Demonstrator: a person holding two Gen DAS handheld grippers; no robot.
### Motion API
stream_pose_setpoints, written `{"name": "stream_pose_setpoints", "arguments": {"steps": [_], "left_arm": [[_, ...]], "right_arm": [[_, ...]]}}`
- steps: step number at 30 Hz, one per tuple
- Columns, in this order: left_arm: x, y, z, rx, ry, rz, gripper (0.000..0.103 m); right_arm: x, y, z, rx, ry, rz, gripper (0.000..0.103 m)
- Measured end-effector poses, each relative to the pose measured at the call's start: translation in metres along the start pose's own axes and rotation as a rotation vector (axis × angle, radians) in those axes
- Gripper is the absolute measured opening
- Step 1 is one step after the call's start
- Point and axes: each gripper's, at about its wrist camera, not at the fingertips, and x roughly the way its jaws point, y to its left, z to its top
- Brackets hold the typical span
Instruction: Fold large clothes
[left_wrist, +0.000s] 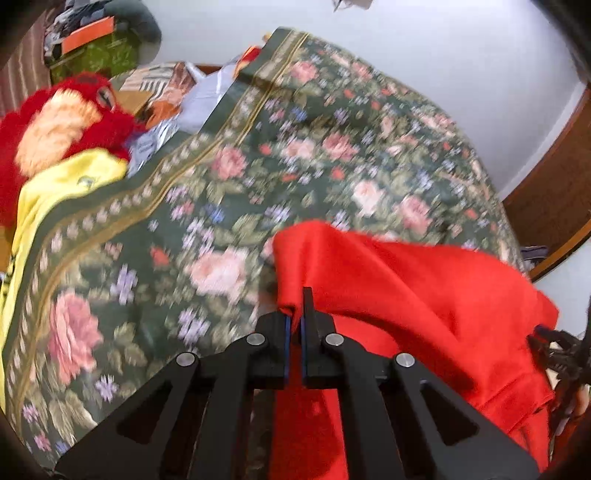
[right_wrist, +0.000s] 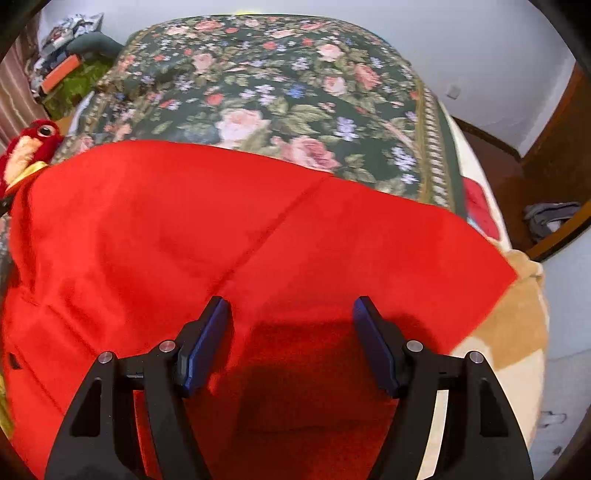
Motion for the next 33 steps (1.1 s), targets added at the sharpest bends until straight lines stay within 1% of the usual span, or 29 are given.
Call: {"name": "stream_pose_setpoints", "arguments": {"steps": [3, 5, 6, 7, 10, 12, 13, 15, 17, 20, 24, 26, 30, 33], "left_arm": [[0.012, 0.008, -0.013, -0.015, 0.037, 0.036, 0.007], [0.020, 0.010, -0.021, 0.022, 0.066, 0.145, 0.007], [0.022, 0.011, -0.024, 0.039, 0.074, 0.177, 0.007], [0.021, 0.011, -0.026, 0.048, 0.072, 0.184, 0.007], [0.010, 0.007, -0.032, 0.081, 0.077, 0.175, 0.007], [0.003, 0.002, -0.036, 0.107, 0.086, 0.170, 0.008], [-0.001, -0.002, -0.038, 0.124, 0.090, 0.175, 0.010], [-0.012, -0.010, -0.041, 0.152, 0.090, 0.170, 0.015], [-0.024, -0.018, -0.043, 0.167, 0.075, 0.166, 0.026], [-0.046, -0.030, -0.045, 0.186, 0.041, 0.153, 0.039], [-0.082, -0.049, -0.047, 0.216, -0.009, 0.117, 0.042], [-0.103, -0.058, -0.048, 0.231, -0.044, 0.100, 0.050], [-0.143, -0.074, -0.056, 0.256, -0.114, 0.083, 0.056], [-0.163, -0.076, -0.064, 0.264, -0.136, 0.068, 0.063]], "right_arm": [[-0.003, -0.012, -0.003, 0.020, -0.005, -0.004, 0.068], [-0.006, -0.019, -0.005, 0.030, -0.006, -0.018, 0.068], [-0.006, -0.022, -0.006, 0.034, -0.004, -0.024, 0.068], [-0.007, -0.024, -0.007, 0.040, -0.001, -0.033, 0.068], [-0.009, -0.040, -0.011, 0.096, 0.012, -0.057, 0.074], [-0.012, -0.052, -0.014, 0.155, 0.032, -0.071, 0.074], [-0.014, -0.058, -0.017, 0.189, 0.049, -0.082, 0.074], [-0.024, -0.069, -0.023, 0.248, 0.051, -0.061, 0.074], [-0.039, -0.074, -0.029, 0.285, 0.038, -0.039, 0.074], [-0.075, -0.075, -0.034, 0.292, -0.018, -0.030, 0.075], [-0.121, -0.067, -0.037, 0.253, -0.102, -0.036, 0.075], [-0.146, -0.062, -0.039, 0.232, -0.151, -0.030, 0.075], [-0.182, -0.050, -0.042, 0.190, -0.227, -0.018, 0.075], [-0.205, -0.037, -0.053, 0.148, -0.281, -0.020, 0.081]]}}
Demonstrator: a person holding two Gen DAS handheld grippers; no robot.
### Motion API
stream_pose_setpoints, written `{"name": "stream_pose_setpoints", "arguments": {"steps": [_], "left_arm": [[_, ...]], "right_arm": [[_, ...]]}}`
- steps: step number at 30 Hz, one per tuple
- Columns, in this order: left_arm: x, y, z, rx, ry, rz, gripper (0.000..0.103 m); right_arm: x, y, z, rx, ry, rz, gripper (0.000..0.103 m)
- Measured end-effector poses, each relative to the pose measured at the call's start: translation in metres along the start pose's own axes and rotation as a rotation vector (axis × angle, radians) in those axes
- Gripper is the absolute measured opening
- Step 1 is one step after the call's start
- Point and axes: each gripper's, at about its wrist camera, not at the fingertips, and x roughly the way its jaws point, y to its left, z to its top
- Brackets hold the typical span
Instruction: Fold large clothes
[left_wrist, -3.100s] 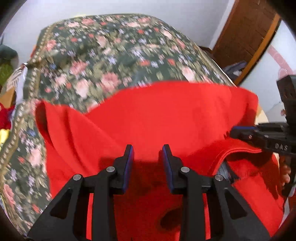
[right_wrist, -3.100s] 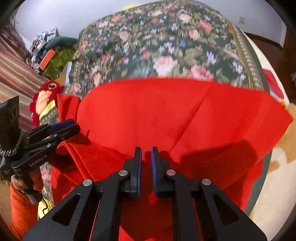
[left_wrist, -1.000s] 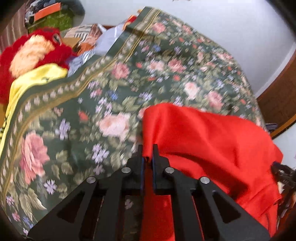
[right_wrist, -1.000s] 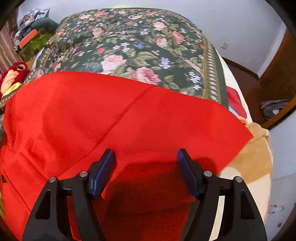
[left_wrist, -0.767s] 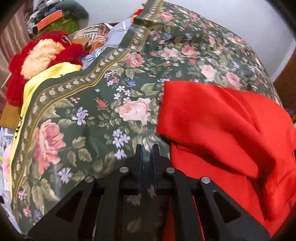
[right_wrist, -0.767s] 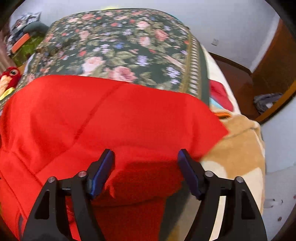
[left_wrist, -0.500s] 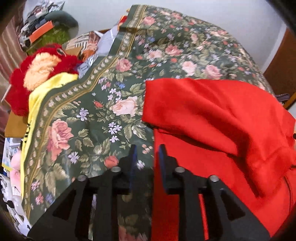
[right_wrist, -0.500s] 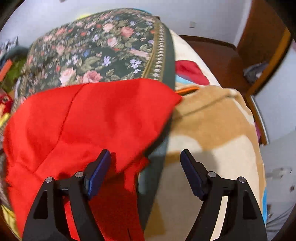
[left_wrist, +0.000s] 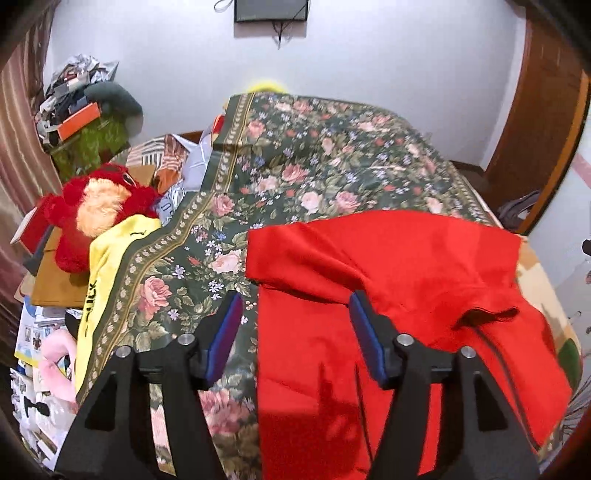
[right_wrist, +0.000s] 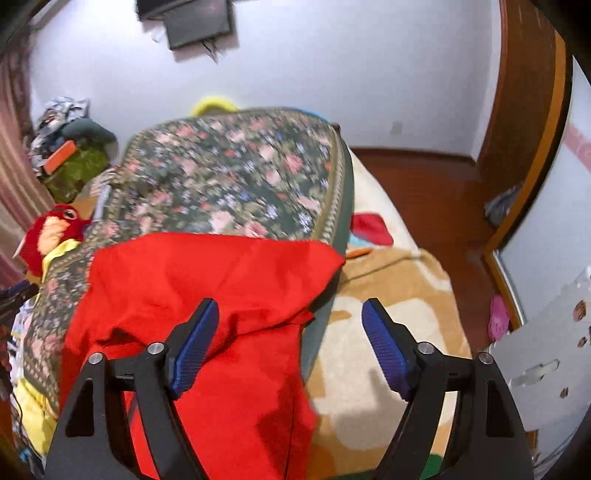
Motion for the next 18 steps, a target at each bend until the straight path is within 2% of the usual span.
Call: {"name": "stream_pose_setpoints", "arguments": {"steps": [4, 7, 15, 16, 18], "left_arm": [[-0.024, 0.001, -0.016, -0.004, -0.010, -0.014, 0.071], [-0.031, 0.006, -0.034, -0.013, 0.015, -0.017, 0.072], [-0.007, 0.029, -0.103, -0.132, 0.187, -0.091, 0.072], [-0.003, 0.033, -0.115, -0.162, 0.203, -0.121, 0.072], [0.005, 0.039, -0.134, -0.228, 0.234, -0.181, 0.072]], "right_arm": [[-0.020, 0.009, -0.016, -0.044, -0.027, 0.021, 0.082], [-0.023, 0.013, -0.031, -0.060, -0.010, 0.035, 0.082], [-0.006, 0.014, -0.089, -0.035, 0.140, 0.045, 0.083], [-0.001, 0.011, -0.098, -0.011, 0.168, 0.042, 0.083], [0.008, 0.006, -0.113, 0.019, 0.217, 0.098, 0.083]]}}
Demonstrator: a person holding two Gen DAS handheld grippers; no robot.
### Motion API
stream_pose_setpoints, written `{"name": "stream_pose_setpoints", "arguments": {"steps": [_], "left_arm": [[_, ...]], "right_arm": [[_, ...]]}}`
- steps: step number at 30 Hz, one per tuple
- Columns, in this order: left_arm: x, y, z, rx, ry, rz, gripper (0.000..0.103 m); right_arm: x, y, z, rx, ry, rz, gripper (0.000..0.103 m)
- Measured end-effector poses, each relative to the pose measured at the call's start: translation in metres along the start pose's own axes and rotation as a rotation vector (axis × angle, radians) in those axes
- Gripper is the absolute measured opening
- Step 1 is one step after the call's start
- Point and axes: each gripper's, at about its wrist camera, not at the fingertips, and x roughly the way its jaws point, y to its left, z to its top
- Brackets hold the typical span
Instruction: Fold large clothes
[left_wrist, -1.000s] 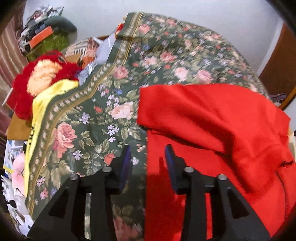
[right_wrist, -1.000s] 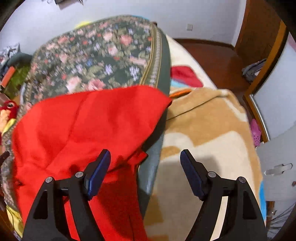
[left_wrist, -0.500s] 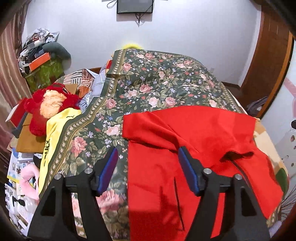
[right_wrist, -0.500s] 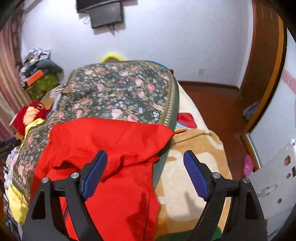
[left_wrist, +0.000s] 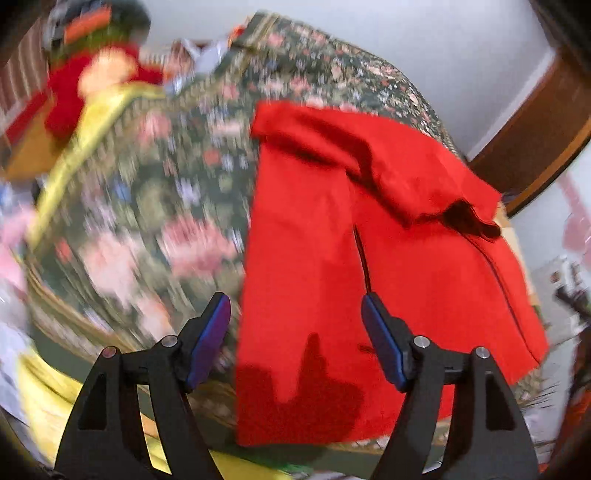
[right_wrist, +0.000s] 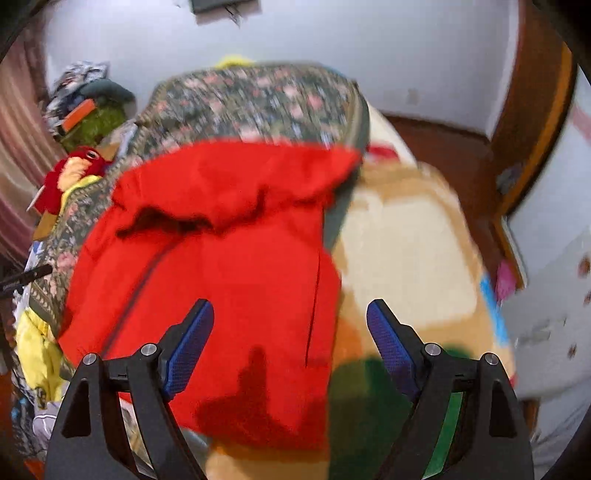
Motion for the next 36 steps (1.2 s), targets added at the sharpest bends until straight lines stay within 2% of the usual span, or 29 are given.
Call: {"name": "stream_pose_setpoints", "arguments": {"steps": [2, 7, 9, 11, 16, 18, 20, 21, 22, 23, 24, 26, 28, 32, 33, 36], "left_arm": [[0.013, 0.013, -0.014, -0.069, 0.052, -0.033, 0.072], [0.038, 0.042, -0.046, -0.204, 0.137, -0.045, 0.072], [0.046, 0.050, -0.055, -0.242, 0.166, -0.085, 0.072], [0.049, 0.056, -0.062, -0.285, 0.150, -0.128, 0.072], [0.048, 0.047, -0.064, -0.263, 0.145, -0.177, 0.073], [0.047, 0.039, -0.061, -0.248, 0.138, -0.209, 0.064], [0.047, 0.032, -0.057, -0.230, 0.142, -0.240, 0.037], [0.049, 0.029, -0.054, -0.226, 0.148, -0.247, 0.032], [0.050, 0.025, -0.052, -0.213, 0.140, -0.234, 0.018], [0.051, 0.021, -0.049, -0.183, 0.127, -0.201, 0.007], [0.053, 0.019, -0.048, -0.164, 0.121, -0.177, 0.006], [0.053, 0.011, -0.042, -0.137, 0.103, -0.147, 0.003], [0.046, -0.002, -0.035, -0.103, 0.064, -0.147, 0.002], [0.024, -0.025, -0.018, -0.055, -0.019, -0.160, 0.002], [0.015, -0.031, -0.011, -0.050, -0.048, -0.177, 0.002], [-0.009, -0.035, 0.006, -0.038, -0.106, -0.209, 0.002]], "right_arm": [[0.013, -0.005, -0.012, 0.047, 0.043, 0.022, 0.083], [0.027, -0.019, -0.028, 0.153, 0.085, 0.056, 0.083], [0.029, -0.025, -0.029, 0.195, 0.094, 0.086, 0.083], [0.033, -0.030, -0.028, 0.233, 0.117, 0.120, 0.083], [0.042, -0.033, -0.032, 0.294, 0.127, 0.179, 0.083], [0.046, -0.032, -0.033, 0.309, 0.119, 0.204, 0.084], [0.049, -0.031, -0.031, 0.308, 0.110, 0.219, 0.083], [0.051, -0.031, -0.030, 0.305, 0.104, 0.225, 0.083], [0.052, -0.030, -0.029, 0.304, 0.098, 0.229, 0.080], [0.053, -0.029, -0.027, 0.302, 0.092, 0.232, 0.072], [0.052, -0.029, -0.026, 0.300, 0.084, 0.236, 0.066], [0.048, -0.026, -0.023, 0.278, 0.075, 0.234, 0.040], [0.044, -0.022, -0.018, 0.248, 0.060, 0.257, 0.021], [0.036, -0.010, -0.013, 0.177, 0.019, 0.203, 0.017], [0.033, -0.009, -0.011, 0.165, 0.003, 0.165, 0.017], [0.023, -0.008, -0.002, 0.155, -0.045, 0.176, 0.016]]}}
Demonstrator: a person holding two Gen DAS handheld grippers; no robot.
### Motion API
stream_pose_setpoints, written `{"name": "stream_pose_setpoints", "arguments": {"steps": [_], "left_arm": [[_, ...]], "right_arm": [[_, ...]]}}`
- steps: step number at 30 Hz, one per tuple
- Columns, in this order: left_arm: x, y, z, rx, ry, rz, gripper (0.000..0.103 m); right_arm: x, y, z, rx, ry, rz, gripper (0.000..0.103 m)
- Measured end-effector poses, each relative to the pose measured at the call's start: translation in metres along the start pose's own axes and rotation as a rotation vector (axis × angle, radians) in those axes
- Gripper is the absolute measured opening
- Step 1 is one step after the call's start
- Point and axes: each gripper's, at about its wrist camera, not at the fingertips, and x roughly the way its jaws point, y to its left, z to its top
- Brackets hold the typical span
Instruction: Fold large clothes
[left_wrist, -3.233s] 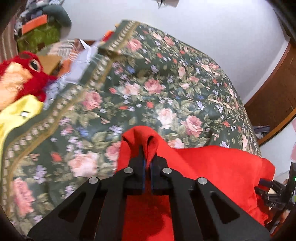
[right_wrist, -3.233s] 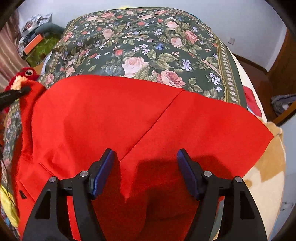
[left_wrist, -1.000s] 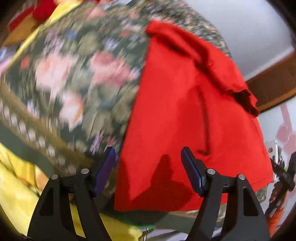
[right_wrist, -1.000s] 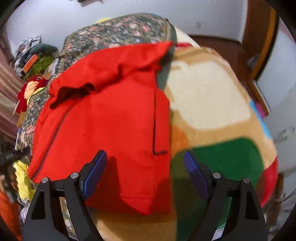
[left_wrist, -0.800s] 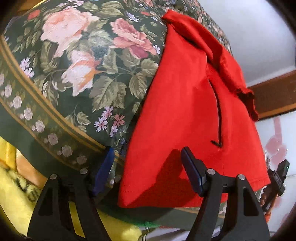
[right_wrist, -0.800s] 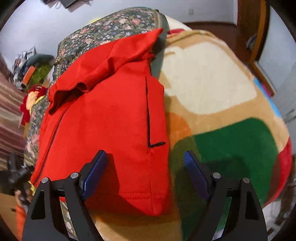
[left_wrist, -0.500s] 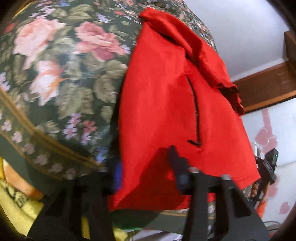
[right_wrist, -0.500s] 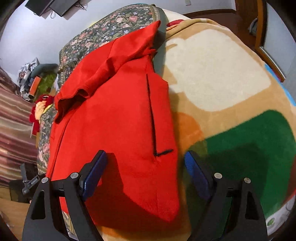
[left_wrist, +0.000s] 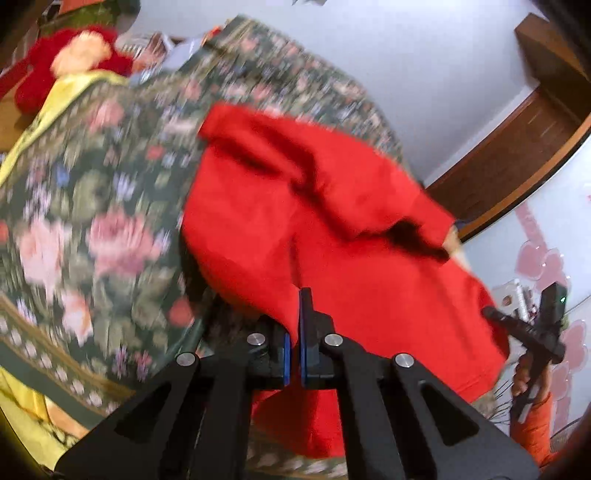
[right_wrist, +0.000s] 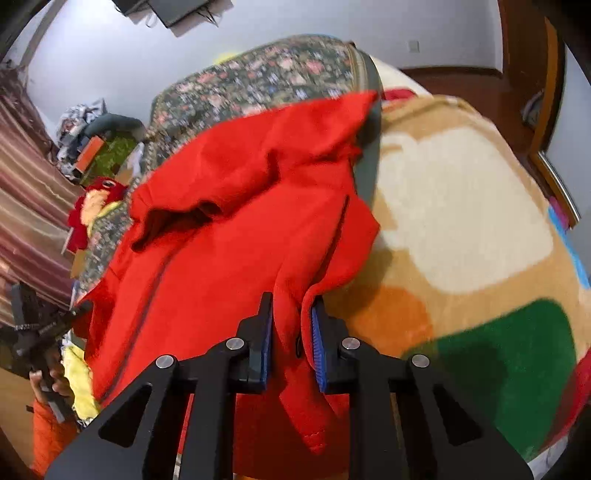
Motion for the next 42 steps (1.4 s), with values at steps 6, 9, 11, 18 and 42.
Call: {"name": "stream_pose_setpoints", "arguments": {"steps": [6, 9, 11, 18, 42], "left_arm": [[-0.019, -0.017, 0.046, 0.030, -0.096, -0.043, 0.002], [-0.024, -0.024, 0.076, 0.032, -0.152, -0.074, 0.002], [-0.023, -0.028, 0.093, 0.039, -0.183, -0.085, 0.002], [-0.010, -0.034, 0.150, 0.081, -0.256, 0.001, 0.002], [0.175, 0.039, 0.201, 0.043, 0.009, 0.294, 0.008]], "right_arm": [[-0.008, 0.012, 0.029, -0.025, -0.058, 0.039, 0.016], [-0.006, 0.016, 0.049, -0.026, -0.091, 0.077, 0.016], [0.000, 0.019, 0.066, -0.027, -0.106, 0.078, 0.016], [0.017, 0.022, 0.130, -0.046, -0.160, 0.060, 0.015], [0.095, -0.051, 0.198, 0.185, -0.145, -0.113, 0.028]]}}
